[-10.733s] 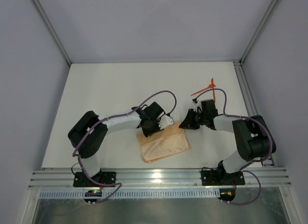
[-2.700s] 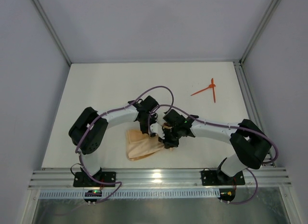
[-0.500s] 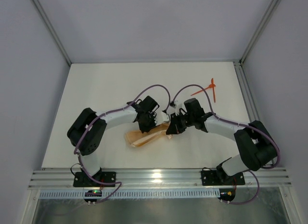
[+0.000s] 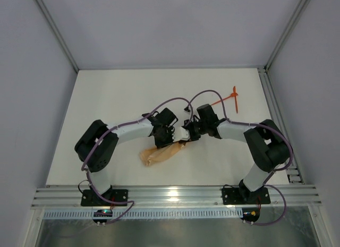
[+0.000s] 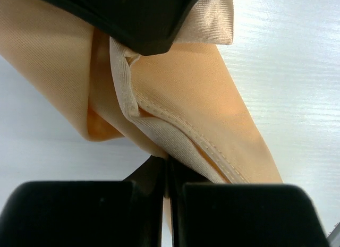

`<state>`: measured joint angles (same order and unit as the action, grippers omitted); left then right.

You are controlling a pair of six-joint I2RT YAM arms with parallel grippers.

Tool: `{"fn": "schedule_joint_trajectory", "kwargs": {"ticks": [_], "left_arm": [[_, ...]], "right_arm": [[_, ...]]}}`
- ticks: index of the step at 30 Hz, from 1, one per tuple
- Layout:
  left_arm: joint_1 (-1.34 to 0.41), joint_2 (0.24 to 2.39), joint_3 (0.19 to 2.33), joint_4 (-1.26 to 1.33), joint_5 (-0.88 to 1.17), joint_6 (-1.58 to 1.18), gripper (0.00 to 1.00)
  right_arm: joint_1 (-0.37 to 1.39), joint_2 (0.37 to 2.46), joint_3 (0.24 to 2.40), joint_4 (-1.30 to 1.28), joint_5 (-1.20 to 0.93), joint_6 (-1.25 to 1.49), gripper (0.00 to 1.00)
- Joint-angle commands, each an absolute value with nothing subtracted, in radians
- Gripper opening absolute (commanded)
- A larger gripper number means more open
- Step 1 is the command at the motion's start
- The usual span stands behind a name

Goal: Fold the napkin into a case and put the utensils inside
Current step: Fold the 2/3-rectangle-folded napkin at the center of the board.

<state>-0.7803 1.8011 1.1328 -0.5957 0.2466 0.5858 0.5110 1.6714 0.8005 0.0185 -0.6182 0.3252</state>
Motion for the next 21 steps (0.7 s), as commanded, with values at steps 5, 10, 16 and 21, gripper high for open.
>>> {"fn": "schedule_joint_trajectory", "kwargs": {"ticks": [5, 10, 16, 21], "left_arm": [[-0.796, 1.801, 1.114, -0.588, 0.246, 0.584, 0.01], [-0.769, 1.798, 1.126, -0.555, 0.227, 0.531, 0.06], [-0.764, 1.789, 1.12, -0.541, 0.227, 0.525, 0.12], [-0.753, 1.789, 1.123, -0.534, 0.232, 0.508, 0.24]], "right_arm": [[0.515, 1.683, 0.816, 0.025, -0.572, 0.35, 0.03], [0.515, 1.712, 0.813, 0.029, -0.572, 0.357, 0.03], [0.515, 1.741, 0.825, 0.025, -0.554, 0.362, 0.03], [0.515, 1.77, 0.821, 0.031, -0.548, 0.374, 0.03]]}}
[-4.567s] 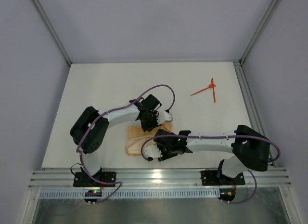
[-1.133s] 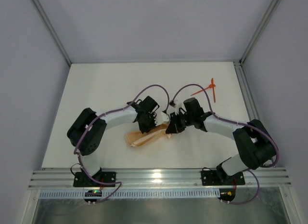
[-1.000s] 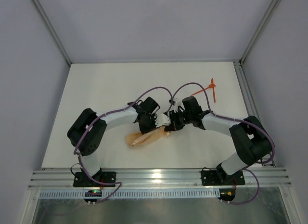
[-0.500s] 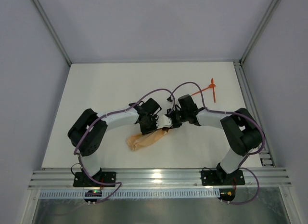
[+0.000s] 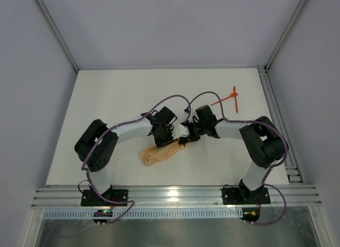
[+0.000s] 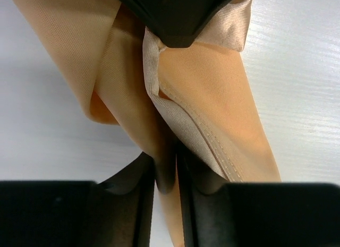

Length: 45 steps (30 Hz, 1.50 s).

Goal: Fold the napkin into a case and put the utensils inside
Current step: Fold the 2/3-rectangle-folded napkin at the center of the board.

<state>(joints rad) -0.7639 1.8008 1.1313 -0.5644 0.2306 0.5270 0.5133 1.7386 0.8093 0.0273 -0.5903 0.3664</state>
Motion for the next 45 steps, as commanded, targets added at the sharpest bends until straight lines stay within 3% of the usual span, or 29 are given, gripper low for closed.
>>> {"fn": "schedule_joint_trajectory", "kwargs": {"ticks": [1, 6, 17, 24, 33, 39, 40, 43, 45], "left_arm": [[-0.75, 1.784, 1.123, -0.529, 0.233, 0.502, 0.27], [-0.719, 1.737, 1.124, -0.499, 0.213, 0.466, 0.43], [-0.67, 1.617, 1.199, -0.537, 0.216, 0.383, 0.54], [-0.67, 1.591, 1.246, -0.649, 0.404, 0.359, 0.6], [-0.739, 1.65, 1.137, -0.721, 0.376, 0.402, 0.63], [-0.738, 1.666, 1.082, -0.7, 0.351, 0.399, 0.5], [-0.738, 1.67, 1.077, -0.695, 0.341, 0.393, 0.35], [-0.723, 1.678, 1.069, -0.693, 0.339, 0.388, 0.07], [-0.713, 1.672, 1.062, -0.699, 0.35, 0.39, 0.0]], "right_arm": [[0.515, 1.773, 0.819, 0.032, -0.546, 0.376, 0.03], [0.515, 1.776, 0.819, 0.026, -0.54, 0.373, 0.03], [0.515, 1.787, 0.827, 0.021, -0.549, 0.361, 0.03], [0.515, 1.779, 0.819, 0.034, -0.557, 0.365, 0.03], [0.515, 1.781, 0.819, 0.031, -0.558, 0.354, 0.03], [0.515, 1.781, 0.825, 0.02, -0.56, 0.347, 0.03], [0.515, 1.779, 0.828, 0.018, -0.56, 0.342, 0.03], [0.517, 1.773, 0.83, 0.02, -0.571, 0.337, 0.03], [0.515, 1.764, 0.833, 0.012, -0.577, 0.334, 0.07]]}}
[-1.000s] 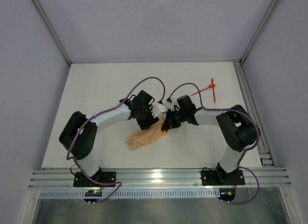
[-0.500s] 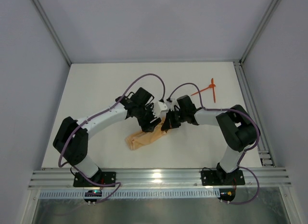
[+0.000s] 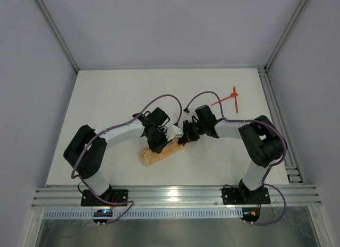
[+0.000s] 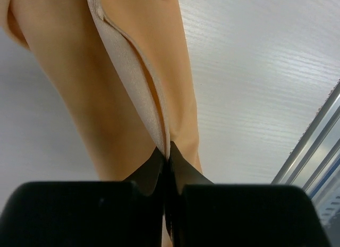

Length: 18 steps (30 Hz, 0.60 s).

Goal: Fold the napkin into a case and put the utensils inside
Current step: Fold the 2/3-rectangle-folded napkin at the center of the board.

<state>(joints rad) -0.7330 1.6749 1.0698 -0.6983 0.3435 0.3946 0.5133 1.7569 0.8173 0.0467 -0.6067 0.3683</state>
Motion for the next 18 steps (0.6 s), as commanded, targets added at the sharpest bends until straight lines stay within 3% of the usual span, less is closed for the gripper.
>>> {"fn": "schedule_joint_trajectory", "kwargs": {"ticks": [1, 6, 18], "left_arm": [[-0.706, 1.663, 1.057, -0.703, 0.35, 0.391, 0.0], [-0.698, 1.66, 1.019, -0.706, 0.354, 0.411, 0.0], [-0.64, 1.75, 1.04, -0.693, 0.397, 0.44, 0.0]], "right_arm": [[0.517, 1.76, 0.834, 0.009, -0.575, 0.327, 0.09], [0.517, 1.721, 0.841, 0.0, -0.598, 0.307, 0.3], [0.514, 1.641, 0.934, -0.139, -0.649, 0.293, 0.35]]}}
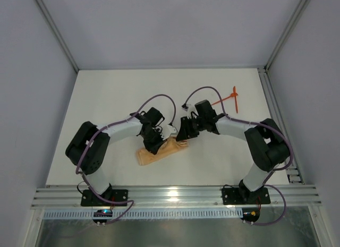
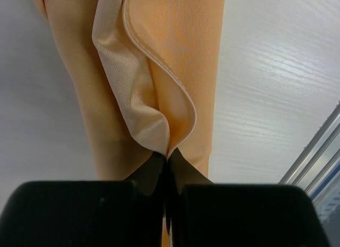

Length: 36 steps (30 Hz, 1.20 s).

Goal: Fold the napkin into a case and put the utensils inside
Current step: Fold the 2/3-rectangle-folded napkin at the center of the board.

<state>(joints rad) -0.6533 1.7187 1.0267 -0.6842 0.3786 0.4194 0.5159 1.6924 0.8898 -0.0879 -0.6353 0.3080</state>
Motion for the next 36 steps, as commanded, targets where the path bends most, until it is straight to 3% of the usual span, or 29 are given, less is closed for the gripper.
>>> {"fn": "schedule_joint_trajectory", "kwargs": {"ticks": [1, 12, 19, 34, 36], "left_arm": [[-0.64, 1.753, 1.042, -0.693, 0.4, 0.442, 0.0], [-0.638, 1.72, 1.026, -0.698, 0.437, 0.469, 0.0], [-0.638, 1.712, 1.028, -0.715, 0.436, 0.474, 0.0], [-0.632, 1.689, 1.032, -0.796, 0.406, 0.514, 0.0], [-0.617, 1.678, 1.031, -0.811, 0.416, 0.518, 0.04]], "right_arm": [[0.512, 1.635, 0.936, -0.146, -0.647, 0.295, 0.35], [0.454, 1.64, 0.98, -0.114, -0.551, 0.314, 0.36], [0.457, 1.738, 0.922, 0.024, -0.609, 0.376, 0.14], [0.462, 1.833, 0.786, 0.163, -0.551, 0.44, 0.06], [0.462, 1.825, 0.766, 0.175, -0.551, 0.445, 0.06]]}}
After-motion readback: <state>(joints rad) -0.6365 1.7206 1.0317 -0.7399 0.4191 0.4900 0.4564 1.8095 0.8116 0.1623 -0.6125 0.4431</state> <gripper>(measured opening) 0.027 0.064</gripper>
